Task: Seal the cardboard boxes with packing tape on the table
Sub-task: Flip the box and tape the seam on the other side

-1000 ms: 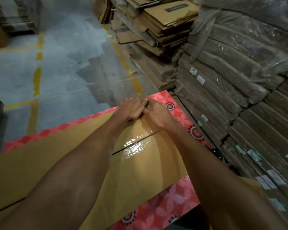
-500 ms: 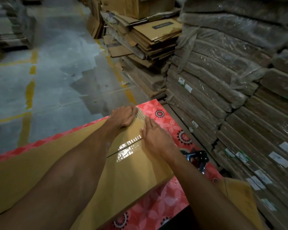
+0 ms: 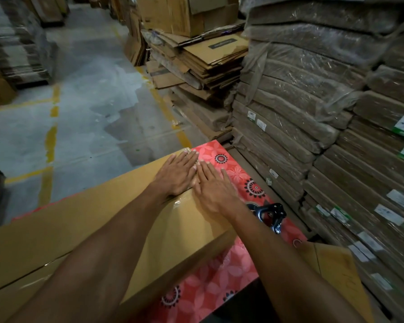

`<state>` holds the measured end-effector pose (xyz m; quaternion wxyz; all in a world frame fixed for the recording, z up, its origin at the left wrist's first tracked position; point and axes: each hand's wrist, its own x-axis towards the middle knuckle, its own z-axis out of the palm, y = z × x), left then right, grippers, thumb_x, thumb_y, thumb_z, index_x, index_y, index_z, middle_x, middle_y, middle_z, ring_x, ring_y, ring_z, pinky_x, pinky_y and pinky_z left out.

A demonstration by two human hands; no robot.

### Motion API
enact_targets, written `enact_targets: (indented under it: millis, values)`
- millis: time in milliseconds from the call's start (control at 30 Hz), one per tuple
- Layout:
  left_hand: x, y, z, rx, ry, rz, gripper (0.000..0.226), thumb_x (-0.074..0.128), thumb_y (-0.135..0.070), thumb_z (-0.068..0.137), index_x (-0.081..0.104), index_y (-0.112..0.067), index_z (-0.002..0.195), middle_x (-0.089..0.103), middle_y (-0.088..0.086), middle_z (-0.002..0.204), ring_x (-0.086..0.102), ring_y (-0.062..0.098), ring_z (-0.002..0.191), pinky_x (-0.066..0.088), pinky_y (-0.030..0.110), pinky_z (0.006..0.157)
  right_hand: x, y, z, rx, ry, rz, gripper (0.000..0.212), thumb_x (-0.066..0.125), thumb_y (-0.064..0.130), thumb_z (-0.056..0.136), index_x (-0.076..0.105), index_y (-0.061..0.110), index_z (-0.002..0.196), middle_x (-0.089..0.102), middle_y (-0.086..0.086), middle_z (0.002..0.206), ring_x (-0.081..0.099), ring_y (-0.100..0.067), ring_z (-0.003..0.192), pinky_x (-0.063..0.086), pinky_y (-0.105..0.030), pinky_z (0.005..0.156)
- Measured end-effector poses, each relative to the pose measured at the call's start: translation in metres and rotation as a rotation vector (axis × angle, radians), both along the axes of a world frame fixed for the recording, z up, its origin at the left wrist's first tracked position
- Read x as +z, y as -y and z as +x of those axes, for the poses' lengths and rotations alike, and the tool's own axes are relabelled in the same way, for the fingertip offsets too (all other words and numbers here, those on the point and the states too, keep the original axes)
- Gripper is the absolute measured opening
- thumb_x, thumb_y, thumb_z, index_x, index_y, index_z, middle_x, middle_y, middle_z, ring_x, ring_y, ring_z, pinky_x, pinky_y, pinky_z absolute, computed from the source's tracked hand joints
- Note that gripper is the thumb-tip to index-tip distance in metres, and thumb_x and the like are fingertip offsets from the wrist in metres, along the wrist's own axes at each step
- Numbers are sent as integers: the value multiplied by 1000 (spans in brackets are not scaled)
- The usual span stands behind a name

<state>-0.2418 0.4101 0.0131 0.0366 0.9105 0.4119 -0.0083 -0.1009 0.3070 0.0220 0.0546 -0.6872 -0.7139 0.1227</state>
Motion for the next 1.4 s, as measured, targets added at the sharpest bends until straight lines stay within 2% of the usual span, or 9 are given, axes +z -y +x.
enact_targets:
  millis: [267,500,733,867,967,1067,1167,1267,1400]
  values:
    - [6,20,10,33,26,-71,57,12,-41,108,-2,-24,161,-5,-6,168,-4,14,154,0,42,125,-13,47,7,-24,17,51,66,16,50,106,3,17,162,0,0,171,-6,-13,156,-1,-43,127]
    - [-6,63,2,-78,97,-42,66,3,-45,100,2,-21,161,0,-7,167,-5,10,154,-2,34,125,-6,49,7,-8,17,24,66,15,48,107,-3,16,162,-6,0,170,-8,-14,156,-5,-41,125]
    - [-6,62,5,-41,117,-56,57,11,-44,107,1,-26,161,0,-10,168,-4,9,154,0,35,125,-19,94,18,-27,41,86,67,15,51,106,6,17,162,2,0,171,-4,-14,157,0,-43,127]
    - [-2,76,10,-79,74,-31,57,11,-45,107,2,-27,161,-2,-9,167,-4,11,154,0,43,125,-20,96,18,-45,46,140,75,6,54,98,11,16,162,9,-1,170,3,-16,157,4,-44,127]
    - [-11,95,12,-162,67,-7,66,1,-49,100,2,-22,161,0,-7,168,-4,9,154,1,42,125,-21,94,19,-35,44,147,80,0,55,94,10,15,162,7,-1,171,3,-15,157,5,-44,127]
    - [-13,98,11,-153,87,-7,71,-3,-52,97,2,-22,161,1,-7,168,-3,6,153,1,39,125,-23,96,21,-24,29,151,75,6,54,99,8,14,162,7,-2,171,2,-14,157,4,-42,127]
    - [-11,98,11,-147,103,-11,64,5,-51,102,1,-25,161,1,-10,167,-3,6,153,-1,37,125,-29,103,20,-39,54,211,67,16,50,106,14,14,162,13,-4,170,5,-16,157,0,-42,127]
    - [-13,100,11,-127,112,-19,61,9,-51,105,-1,-28,161,1,-11,167,-4,6,153,0,38,125,-43,129,12,-206,-61,316,61,19,48,107,22,18,161,20,0,168,8,-14,156,5,-41,128]
    - [-12,102,12,-101,126,-28,61,9,-52,105,-2,-28,160,0,-12,167,-4,6,153,0,39,125,-59,154,-12,-418,-407,387,62,19,48,108,5,22,162,-7,7,169,-10,-8,155,14,-47,127]
